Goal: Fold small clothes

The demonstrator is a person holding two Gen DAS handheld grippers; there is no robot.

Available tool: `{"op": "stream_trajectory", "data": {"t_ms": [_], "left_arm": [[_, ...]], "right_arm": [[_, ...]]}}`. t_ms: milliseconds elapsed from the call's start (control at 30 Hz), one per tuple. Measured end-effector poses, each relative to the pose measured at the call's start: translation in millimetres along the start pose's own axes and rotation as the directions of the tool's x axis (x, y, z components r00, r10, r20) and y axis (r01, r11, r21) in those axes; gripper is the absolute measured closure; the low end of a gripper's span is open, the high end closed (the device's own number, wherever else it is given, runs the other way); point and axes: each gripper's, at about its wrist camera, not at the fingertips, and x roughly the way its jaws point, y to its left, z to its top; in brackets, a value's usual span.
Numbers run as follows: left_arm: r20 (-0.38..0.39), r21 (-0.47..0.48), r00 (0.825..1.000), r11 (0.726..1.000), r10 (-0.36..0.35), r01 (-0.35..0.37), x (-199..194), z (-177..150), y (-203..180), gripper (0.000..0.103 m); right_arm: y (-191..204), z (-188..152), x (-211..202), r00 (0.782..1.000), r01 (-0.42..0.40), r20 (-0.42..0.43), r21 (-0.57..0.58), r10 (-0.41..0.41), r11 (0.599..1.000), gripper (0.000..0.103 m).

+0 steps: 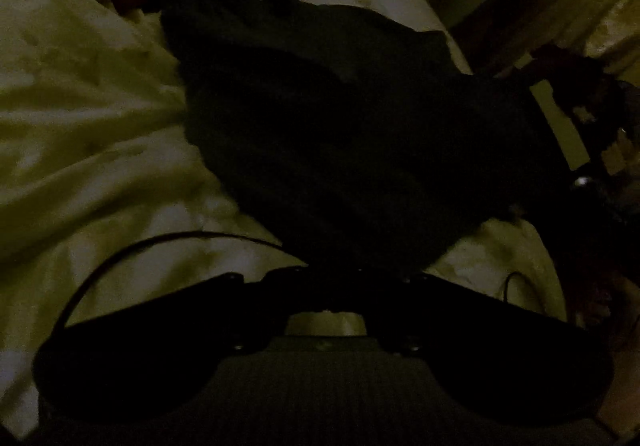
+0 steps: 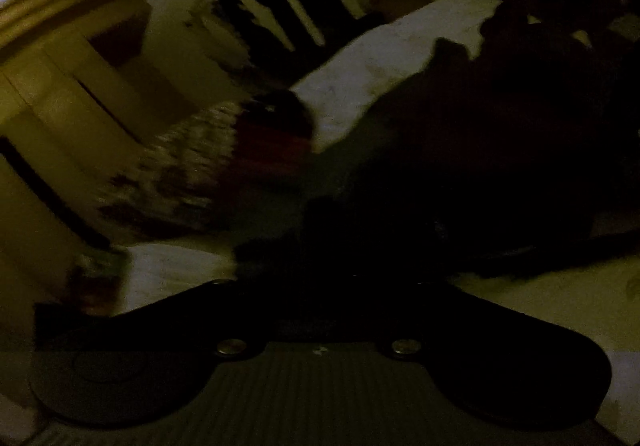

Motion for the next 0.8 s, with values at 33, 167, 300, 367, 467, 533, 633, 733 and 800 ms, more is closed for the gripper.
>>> {"op": "stream_trajectory", "data": {"t_ms": [33, 167, 300, 367, 467, 533, 633, 733, 800], "left_arm": [[-0.014, 0.025, 1.0, 1.0, 0.013, -0.013, 8.6, 1.2, -6.6, 0.091], [0.002, 0.078, 0.998, 0.995, 0.064, -0.064, 33.0, -11.0, -17.0, 0.021], [0.012, 0.184, 0.995, 0.978, 0.096, -0.096, 44.2, -15.0, -41.3, 0.018], [0.019, 0.18, 0.993, 0.977, 0.115, -0.117, 43.1, -13.4, -39.9, 0.016], [0.07, 0.156, 0.98, 0.968, 0.187, -0.196, 27.8, -12.4, -27.4, 0.015], [0.106, 0.146, 0.962, 0.954, 0.25, -0.263, 14.8, -12.9, -17.8, 0.015], [0.159, 0.16, 0.921, 0.911, 0.356, -0.38, -16.0, -15.5, -7.1, 0.015], [0.211, 0.18, 0.866, 0.852, 0.454, -0.491, -56.5, -15.2, -0.9, 0.005], [0.273, 0.171, 0.826, 0.82, 0.493, -0.546, -87.1, -12.0, -0.1, 0.0]], "right_arm": [[4.4, 0.8, -9.0, 1.0, -0.01, 0.002, -0.001, 0.01, 1.0, 0.102], [13.8, -6.0, -12.1, 0.973, 0.215, -0.035, -0.194, -0.226, 0.957, 0.08], [27.8, -36.1, 8.7, 0.958, 0.24, -0.063, -0.356, -0.279, 0.903, 0.05], [38.5, -52.2, 25.9, 0.98, 0.103, -0.126, -0.352, -0.156, 0.93, 0.025], [58.5, -74.0, 73.8, 0.96, -0.039, -0.271, -0.394, -0.076, 0.918, 0.014], [70.1, -88.0, 108.1, 0.932, -0.097, -0.356, -0.438, -0.073, 0.894, 0.016], [80.6, -101.9, 155.8, 0.903, -0.11, -0.412, -0.491, -0.119, 0.864, 0.02], [81.8, -110.6, 188.1, 0.871, -0.103, -0.459, -0.515, -0.172, 0.851, 0.021], [80.7, -114.8, 203.6, 0.843, -0.097, -0.495, -0.524, -0.21, 0.846, 0.024]]}}
